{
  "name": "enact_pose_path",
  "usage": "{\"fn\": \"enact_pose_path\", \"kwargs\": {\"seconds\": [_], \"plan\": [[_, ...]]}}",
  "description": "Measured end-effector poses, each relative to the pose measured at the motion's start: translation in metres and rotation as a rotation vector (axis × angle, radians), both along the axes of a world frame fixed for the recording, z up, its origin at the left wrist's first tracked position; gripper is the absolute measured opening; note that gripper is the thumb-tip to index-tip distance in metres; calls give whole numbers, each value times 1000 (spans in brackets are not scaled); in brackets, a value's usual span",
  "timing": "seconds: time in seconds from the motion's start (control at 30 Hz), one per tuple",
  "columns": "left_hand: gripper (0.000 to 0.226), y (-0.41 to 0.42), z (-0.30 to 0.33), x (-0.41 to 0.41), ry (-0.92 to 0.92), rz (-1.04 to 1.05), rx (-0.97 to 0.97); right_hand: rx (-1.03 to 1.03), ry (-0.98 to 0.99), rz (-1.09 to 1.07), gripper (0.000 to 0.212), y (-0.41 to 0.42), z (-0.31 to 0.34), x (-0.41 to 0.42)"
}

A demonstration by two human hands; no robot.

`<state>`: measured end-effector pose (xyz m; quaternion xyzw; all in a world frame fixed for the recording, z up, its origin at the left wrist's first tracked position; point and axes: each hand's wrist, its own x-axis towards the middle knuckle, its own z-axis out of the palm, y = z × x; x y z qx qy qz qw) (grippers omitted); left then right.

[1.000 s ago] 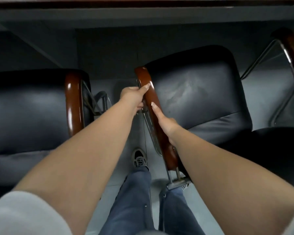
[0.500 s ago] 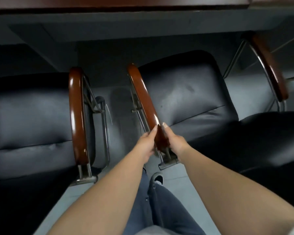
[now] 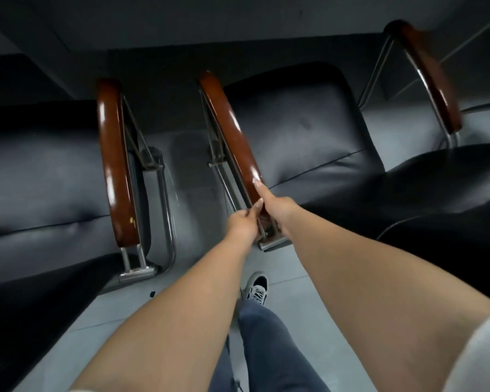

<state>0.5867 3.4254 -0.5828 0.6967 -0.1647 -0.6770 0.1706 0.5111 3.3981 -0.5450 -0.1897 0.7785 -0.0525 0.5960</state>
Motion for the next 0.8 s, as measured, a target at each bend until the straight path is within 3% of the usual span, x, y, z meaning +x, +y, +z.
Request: {"fn": "enact_pose_path", "kwargs": {"seconds": [0.27,0.43,0.63,0.8], "plan": [[28,-14,6,61,-70,-13,-20,50,-81,-68,75,-8,2,61],[25,-5,5,82,-85,213,19,-11,-21,-202,56,-3,1,95],[36,-4,41,99,-44,448,-117,-306,46,-334,38,2,30,104],[30,-20,111,94,-93,473,-442,-637,16,-361,21,-2,84,112]]}}
